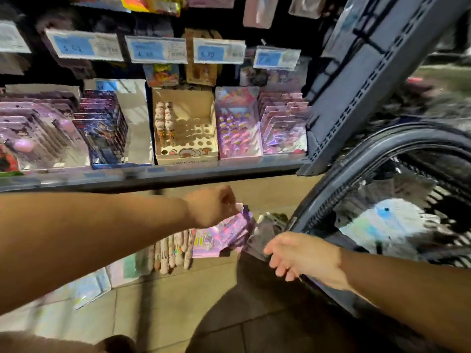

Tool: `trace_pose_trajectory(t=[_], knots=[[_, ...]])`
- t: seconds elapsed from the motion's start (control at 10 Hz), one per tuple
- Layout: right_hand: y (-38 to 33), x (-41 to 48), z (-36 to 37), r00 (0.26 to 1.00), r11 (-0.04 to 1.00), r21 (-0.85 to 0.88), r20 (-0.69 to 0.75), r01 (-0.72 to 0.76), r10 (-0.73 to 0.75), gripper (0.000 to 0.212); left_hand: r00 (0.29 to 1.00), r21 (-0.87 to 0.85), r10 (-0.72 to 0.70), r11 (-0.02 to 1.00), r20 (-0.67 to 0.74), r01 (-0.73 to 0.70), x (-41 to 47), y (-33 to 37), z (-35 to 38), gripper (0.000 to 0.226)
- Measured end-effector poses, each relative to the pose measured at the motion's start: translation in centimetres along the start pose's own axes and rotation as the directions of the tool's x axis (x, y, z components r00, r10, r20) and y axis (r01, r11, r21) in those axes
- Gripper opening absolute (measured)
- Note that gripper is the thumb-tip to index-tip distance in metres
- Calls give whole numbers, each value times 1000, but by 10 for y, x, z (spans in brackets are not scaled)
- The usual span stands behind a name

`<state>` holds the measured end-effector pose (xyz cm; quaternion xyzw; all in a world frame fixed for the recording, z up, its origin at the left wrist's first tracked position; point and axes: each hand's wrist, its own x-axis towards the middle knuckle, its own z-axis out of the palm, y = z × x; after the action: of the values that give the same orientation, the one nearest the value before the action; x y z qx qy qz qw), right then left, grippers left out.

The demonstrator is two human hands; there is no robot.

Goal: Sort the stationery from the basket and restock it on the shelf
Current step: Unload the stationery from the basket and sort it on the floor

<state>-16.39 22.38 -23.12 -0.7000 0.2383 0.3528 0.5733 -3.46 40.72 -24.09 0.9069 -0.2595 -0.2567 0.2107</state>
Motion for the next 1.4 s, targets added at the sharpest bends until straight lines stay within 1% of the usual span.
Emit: trace_pose_trajectory(t=[0.1,0.2,0.3,0.4,0.5,0.6,0.7,0.8,0.9,1.0,1.1,1.2,1.3,1.4], knots=[[17,-12,-58,981,990,-58,-156,-128,118,12,994,-59,113,992,9,-112,19,55,17,49],[29,-7,-108,945,974,-33,-251,-224,209,19,987,-142,148,977,-63,-156,35,99,50,67],[44,-6,-156,922,956,3,-262,-295,285,27,970,-237,125,956,-207,-174,46,128,84,78],[60,-7,-189,894,917,-180,-351,-355,277,25,950,-376,64,908,-305,-182,52,137,107,85],[71,-13,-211,842,647,-606,-529,-462,106,25,954,-482,66,852,-293,-207,63,135,117,76],[70,-19,-223,843,582,-671,-535,-459,49,20,950,-535,111,805,-292,-258,67,134,117,80],[72,-16,-243,814,653,-610,-580,-449,17,32,943,-542,137,789,-302,-288,67,140,114,83],[77,-1,-263,762,681,-579,-646,-449,-47,41,945,-541,147,790,-292,-290,70,144,112,86],[77,8,-277,756,728,-552,-651,-406,-72,51,943,-540,148,788,-299,-295,72,146,110,87],[72,14,-291,740,752,-543,-663,-373,-111,59,945,-555,166,775,-281,-301,75,146,108,87],[67,22,-305,676,787,-493,-724,-371,-135,64,940,-559,173,767,-293,-315,79,144,108,86],[61,30,-319,614,725,-501,-778,-473,-137,48,936,-563,186,758,-297,-330,81,141,110,84],[51,26,-321,629,718,-480,-774,-505,-75,35,934,-557,189,761,-302,-334,84,137,114,77],[41,31,-322,717,654,-573,-694,-494,-66,39,933,-556,188,760,-308,-337,85,134,115,77]])
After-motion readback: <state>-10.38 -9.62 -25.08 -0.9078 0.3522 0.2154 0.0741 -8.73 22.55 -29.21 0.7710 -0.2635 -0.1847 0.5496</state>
